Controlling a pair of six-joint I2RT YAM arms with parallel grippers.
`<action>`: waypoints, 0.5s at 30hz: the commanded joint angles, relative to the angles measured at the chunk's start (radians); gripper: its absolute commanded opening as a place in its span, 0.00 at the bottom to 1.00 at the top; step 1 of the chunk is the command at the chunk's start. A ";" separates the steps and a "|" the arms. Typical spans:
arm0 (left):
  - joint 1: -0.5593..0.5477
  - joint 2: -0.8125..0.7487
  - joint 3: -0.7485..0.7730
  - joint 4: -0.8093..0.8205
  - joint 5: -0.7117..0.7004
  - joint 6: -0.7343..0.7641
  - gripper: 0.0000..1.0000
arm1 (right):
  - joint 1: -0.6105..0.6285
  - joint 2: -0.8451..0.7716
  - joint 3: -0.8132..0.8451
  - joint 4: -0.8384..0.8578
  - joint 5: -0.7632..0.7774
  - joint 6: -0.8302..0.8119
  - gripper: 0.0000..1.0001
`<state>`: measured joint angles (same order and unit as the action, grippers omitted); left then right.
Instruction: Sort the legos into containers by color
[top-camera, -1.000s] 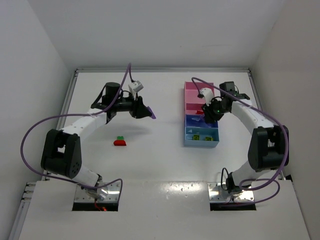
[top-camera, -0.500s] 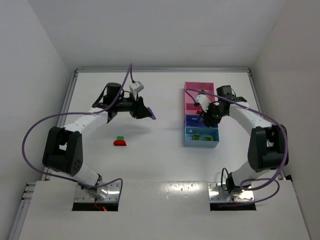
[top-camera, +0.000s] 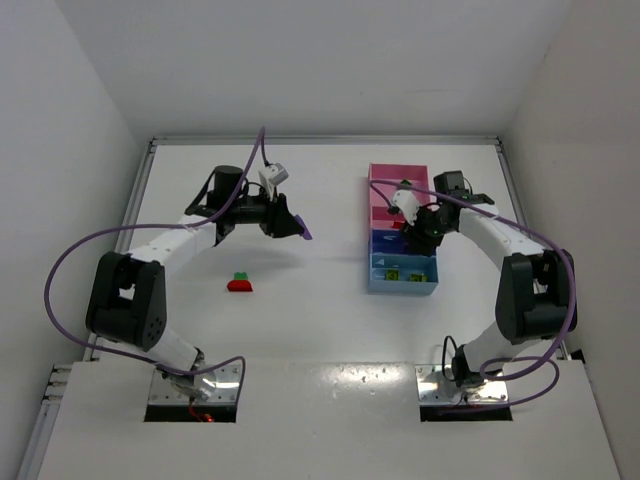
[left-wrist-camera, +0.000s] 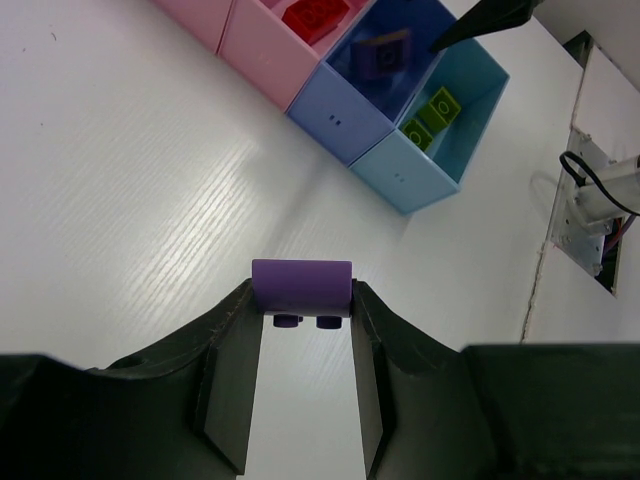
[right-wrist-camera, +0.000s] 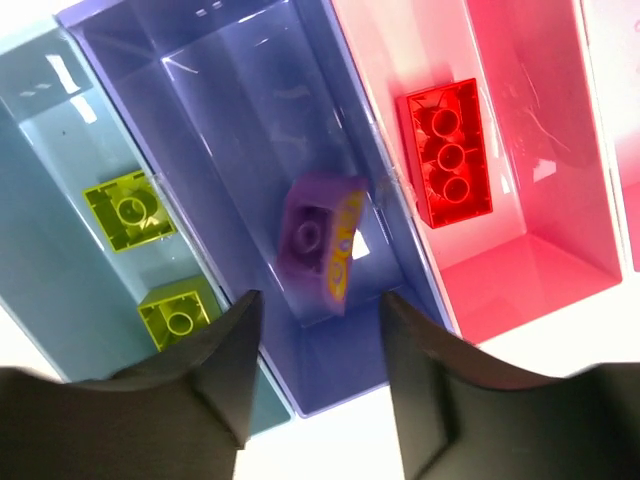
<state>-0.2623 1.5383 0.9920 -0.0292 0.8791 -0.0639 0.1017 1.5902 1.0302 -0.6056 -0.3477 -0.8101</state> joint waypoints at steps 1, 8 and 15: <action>-0.008 0.006 0.039 0.014 0.017 0.010 0.16 | 0.004 -0.018 0.034 0.035 -0.007 0.038 0.53; -0.057 -0.014 0.049 0.014 -0.040 0.044 0.16 | -0.028 -0.153 0.102 0.067 -0.128 0.259 0.60; -0.213 0.068 0.224 -0.104 -0.202 0.180 0.16 | -0.100 -0.295 0.088 0.159 -0.096 0.584 0.60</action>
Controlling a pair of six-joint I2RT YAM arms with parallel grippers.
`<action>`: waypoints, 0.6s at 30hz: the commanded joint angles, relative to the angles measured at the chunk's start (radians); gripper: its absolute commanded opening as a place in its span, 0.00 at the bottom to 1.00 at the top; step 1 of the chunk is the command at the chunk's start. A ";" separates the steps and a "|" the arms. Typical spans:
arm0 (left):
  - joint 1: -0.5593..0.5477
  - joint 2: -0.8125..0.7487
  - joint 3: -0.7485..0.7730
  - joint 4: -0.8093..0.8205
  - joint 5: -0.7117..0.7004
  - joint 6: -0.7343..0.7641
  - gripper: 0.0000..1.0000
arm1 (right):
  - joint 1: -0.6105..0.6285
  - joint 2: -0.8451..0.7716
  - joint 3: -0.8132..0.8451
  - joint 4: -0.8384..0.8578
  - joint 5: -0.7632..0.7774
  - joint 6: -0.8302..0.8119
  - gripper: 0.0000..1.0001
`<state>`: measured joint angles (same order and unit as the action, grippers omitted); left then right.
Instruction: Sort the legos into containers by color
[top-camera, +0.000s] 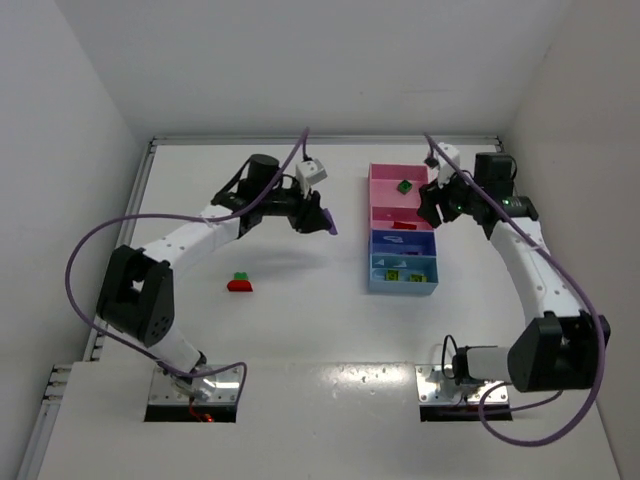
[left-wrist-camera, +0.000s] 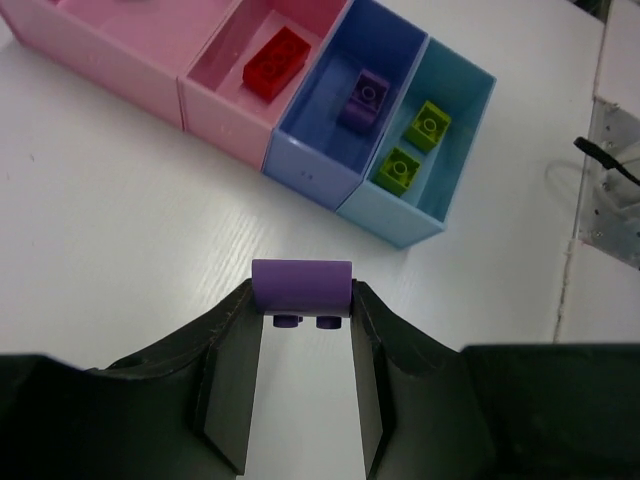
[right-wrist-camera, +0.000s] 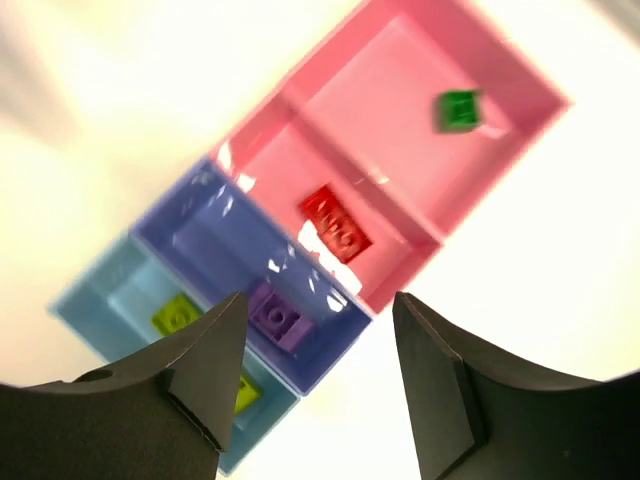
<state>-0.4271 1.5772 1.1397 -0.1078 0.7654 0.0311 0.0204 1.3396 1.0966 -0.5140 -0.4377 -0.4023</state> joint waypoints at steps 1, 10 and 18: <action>-0.064 0.043 0.115 -0.026 -0.104 0.095 0.16 | -0.033 -0.071 0.013 0.078 0.017 0.224 0.60; -0.202 0.242 0.322 -0.026 -0.184 0.122 0.16 | -0.126 -0.149 -0.035 0.164 0.395 0.485 0.80; -0.269 0.428 0.474 -0.026 -0.169 0.096 0.16 | -0.270 -0.149 -0.035 0.164 0.344 0.540 0.88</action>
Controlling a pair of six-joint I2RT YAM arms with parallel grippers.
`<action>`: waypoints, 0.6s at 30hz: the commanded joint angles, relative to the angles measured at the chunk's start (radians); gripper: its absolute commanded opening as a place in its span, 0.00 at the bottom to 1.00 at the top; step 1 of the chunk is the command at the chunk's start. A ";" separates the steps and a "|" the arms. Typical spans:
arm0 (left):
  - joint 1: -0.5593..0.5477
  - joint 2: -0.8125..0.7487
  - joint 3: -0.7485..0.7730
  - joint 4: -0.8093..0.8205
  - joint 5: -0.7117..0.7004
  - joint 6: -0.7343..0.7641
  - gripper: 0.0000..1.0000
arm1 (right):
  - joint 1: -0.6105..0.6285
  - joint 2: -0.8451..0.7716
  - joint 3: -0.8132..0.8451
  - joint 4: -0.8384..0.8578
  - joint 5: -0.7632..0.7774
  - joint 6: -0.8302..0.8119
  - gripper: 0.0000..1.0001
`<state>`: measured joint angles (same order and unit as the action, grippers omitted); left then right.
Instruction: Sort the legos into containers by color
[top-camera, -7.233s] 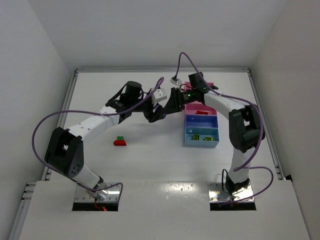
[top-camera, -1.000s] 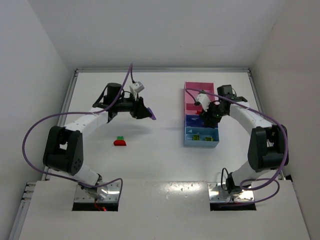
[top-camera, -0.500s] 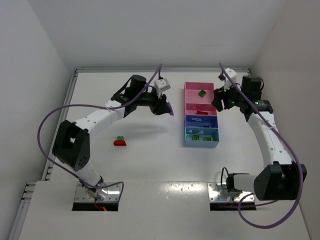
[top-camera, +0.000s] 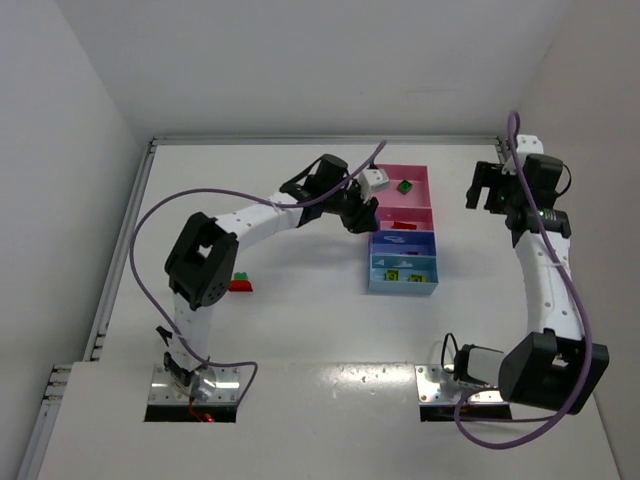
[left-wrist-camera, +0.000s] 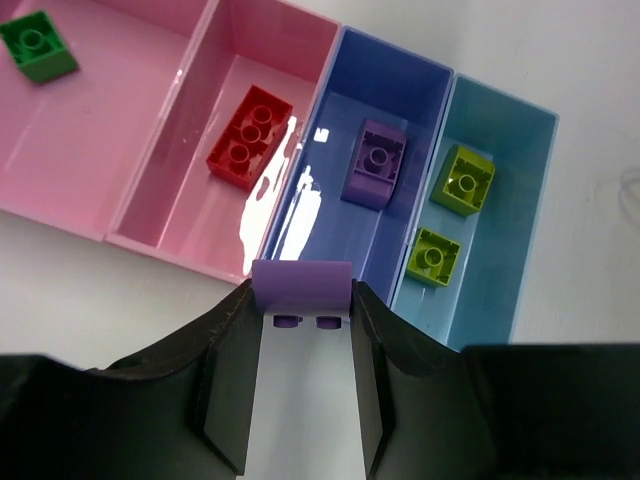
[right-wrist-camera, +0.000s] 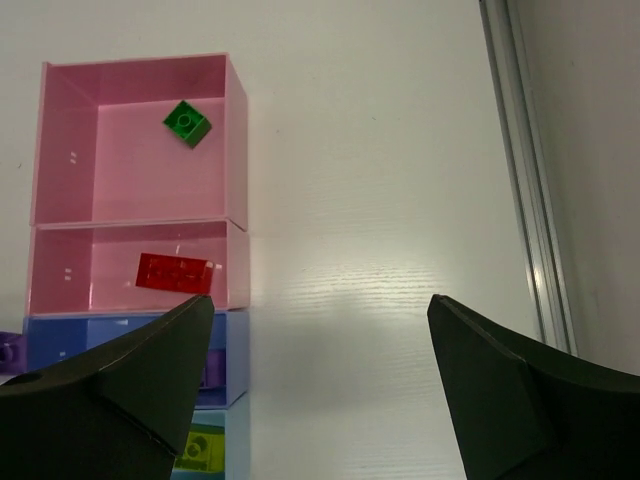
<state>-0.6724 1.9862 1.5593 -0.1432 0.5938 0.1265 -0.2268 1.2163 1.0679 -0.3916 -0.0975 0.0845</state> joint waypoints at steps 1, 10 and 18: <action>-0.024 0.029 0.054 0.010 0.003 0.001 0.16 | -0.023 -0.026 -0.006 0.042 -0.007 0.054 0.88; -0.053 0.118 0.084 0.010 0.003 -0.019 0.32 | -0.117 0.005 -0.006 0.033 -0.122 0.084 0.88; -0.053 0.138 0.113 0.010 0.003 -0.037 0.65 | -0.135 0.014 -0.006 0.033 -0.174 0.084 0.90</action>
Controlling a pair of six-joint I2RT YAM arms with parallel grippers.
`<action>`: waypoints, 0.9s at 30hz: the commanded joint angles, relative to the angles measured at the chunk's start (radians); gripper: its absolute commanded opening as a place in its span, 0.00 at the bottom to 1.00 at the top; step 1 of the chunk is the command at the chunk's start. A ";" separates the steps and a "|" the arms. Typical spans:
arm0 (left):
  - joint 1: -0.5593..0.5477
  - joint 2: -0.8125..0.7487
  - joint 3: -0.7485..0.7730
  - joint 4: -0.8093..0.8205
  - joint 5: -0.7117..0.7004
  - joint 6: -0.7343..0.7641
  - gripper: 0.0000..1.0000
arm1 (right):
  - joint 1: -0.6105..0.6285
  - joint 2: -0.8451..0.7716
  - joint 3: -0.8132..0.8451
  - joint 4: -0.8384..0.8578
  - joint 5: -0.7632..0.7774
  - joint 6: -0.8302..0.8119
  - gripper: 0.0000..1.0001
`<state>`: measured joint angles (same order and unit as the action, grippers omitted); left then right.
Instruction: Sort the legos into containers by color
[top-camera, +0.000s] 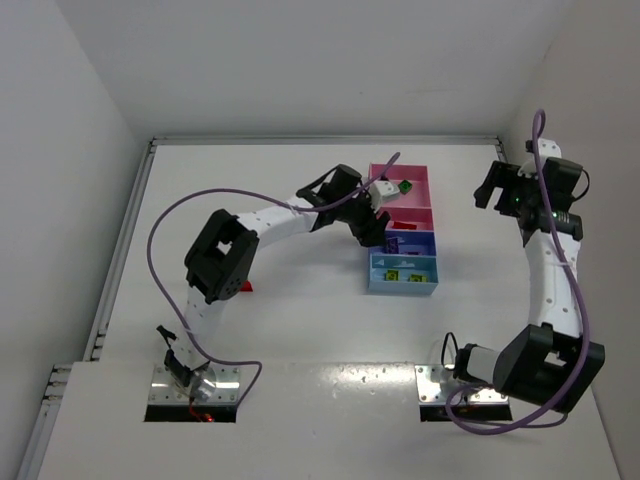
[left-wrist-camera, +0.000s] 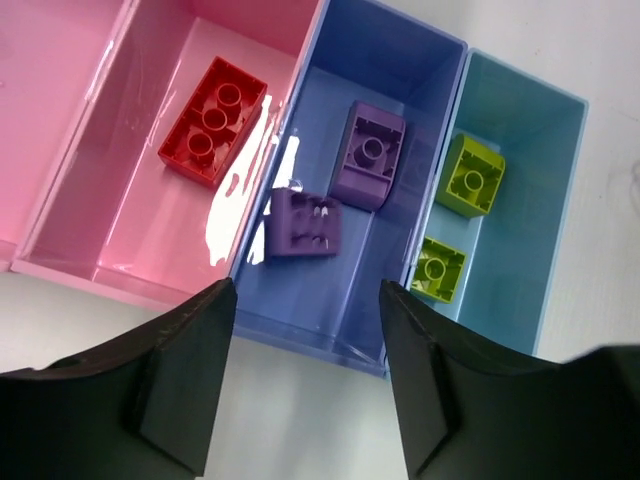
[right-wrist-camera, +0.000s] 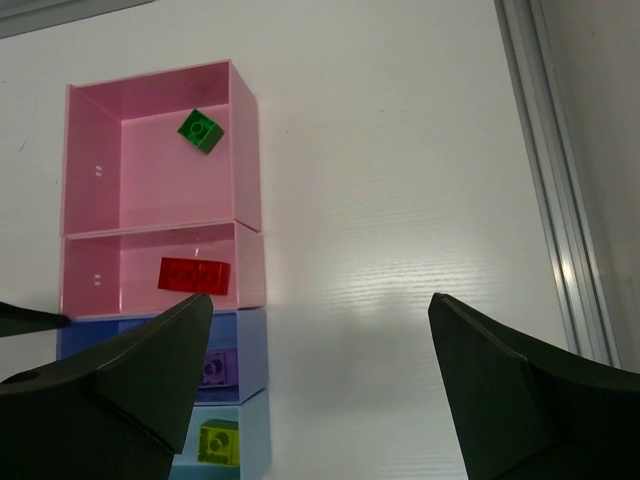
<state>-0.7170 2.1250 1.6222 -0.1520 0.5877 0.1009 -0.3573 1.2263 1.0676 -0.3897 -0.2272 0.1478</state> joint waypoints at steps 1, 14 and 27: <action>-0.018 0.000 0.060 0.019 0.009 -0.012 0.66 | -0.005 0.004 -0.006 0.031 -0.060 0.021 0.90; 0.119 -0.523 -0.180 -0.183 -0.249 0.046 0.66 | 0.115 0.065 -0.005 0.020 -0.400 -0.048 0.90; 0.439 -0.847 -0.559 -0.876 -0.216 0.956 0.65 | 0.238 0.113 0.034 -0.011 -0.391 -0.111 0.90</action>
<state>-0.3077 1.3537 1.1099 -0.8669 0.3763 0.7914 -0.1326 1.3312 1.0554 -0.4133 -0.5980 0.0681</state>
